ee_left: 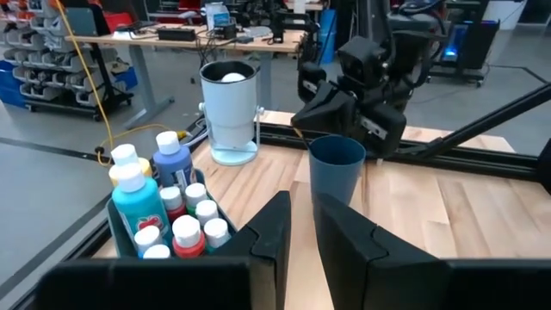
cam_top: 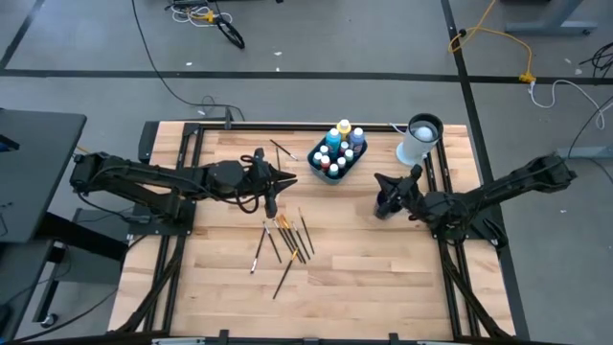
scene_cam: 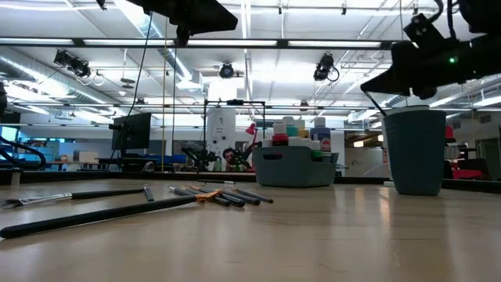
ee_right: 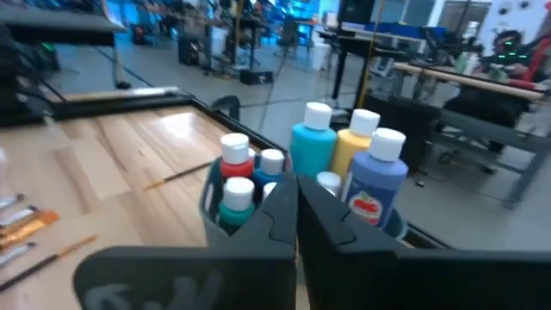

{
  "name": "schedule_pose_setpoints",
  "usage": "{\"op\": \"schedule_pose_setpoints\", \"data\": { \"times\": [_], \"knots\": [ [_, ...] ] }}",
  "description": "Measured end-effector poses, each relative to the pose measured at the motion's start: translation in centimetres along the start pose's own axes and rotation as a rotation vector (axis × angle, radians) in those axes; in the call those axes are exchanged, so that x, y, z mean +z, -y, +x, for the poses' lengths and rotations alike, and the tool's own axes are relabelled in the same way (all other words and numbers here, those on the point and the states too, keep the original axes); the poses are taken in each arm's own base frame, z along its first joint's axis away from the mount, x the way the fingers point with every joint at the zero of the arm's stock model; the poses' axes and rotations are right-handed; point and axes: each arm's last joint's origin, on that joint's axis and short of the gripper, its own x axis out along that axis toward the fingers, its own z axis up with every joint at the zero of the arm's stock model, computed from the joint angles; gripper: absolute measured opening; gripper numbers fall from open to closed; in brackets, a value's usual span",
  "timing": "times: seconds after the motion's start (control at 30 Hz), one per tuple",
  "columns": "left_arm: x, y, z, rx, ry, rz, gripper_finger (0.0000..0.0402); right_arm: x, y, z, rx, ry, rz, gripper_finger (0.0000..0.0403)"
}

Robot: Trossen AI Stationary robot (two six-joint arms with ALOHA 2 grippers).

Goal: Pick & Place Paint Supplies
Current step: Put the golden paint brush into the blue cup, then put the black paint brush into the blue cup

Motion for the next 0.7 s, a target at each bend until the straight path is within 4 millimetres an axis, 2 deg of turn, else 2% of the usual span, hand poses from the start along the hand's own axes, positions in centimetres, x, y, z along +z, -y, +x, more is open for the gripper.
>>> {"op": "schedule_pose_setpoints", "data": {
  "times": [0.1, 0.27, 0.4, 0.6, 0.7],
  "knots": [
    [0.1, 0.0, 0.0, 0.000, 0.008, -0.003, 0.0063, -0.7, 0.4, -0.3, 0.011, 0.017, 0.024, 0.0014],
    [-0.2, 0.0, 0.2, 0.004, -0.009, 0.005, 0.0063, -0.6, 0.4, -0.4, 0.029, 0.038, -0.016, 0.0049],
    [-0.5, -0.2, 0.2, 0.062, -0.038, 0.018, 0.0063, 0.3, 0.3, -0.4, 0.090, 0.110, -0.075, 0.0086],
    [-1.3, -1.1, 0.1, 0.286, -0.102, 0.042, 0.0064, 1.6, 0.5, -0.5, 0.078, 0.202, -0.089, 0.0149],
    [-2.0, -1.5, 0.3, 0.309, -0.174, 0.088, 0.0069, 2.8, 0.1, -0.4, 0.138, 0.260, -0.072, 0.0173]
  ]
}}
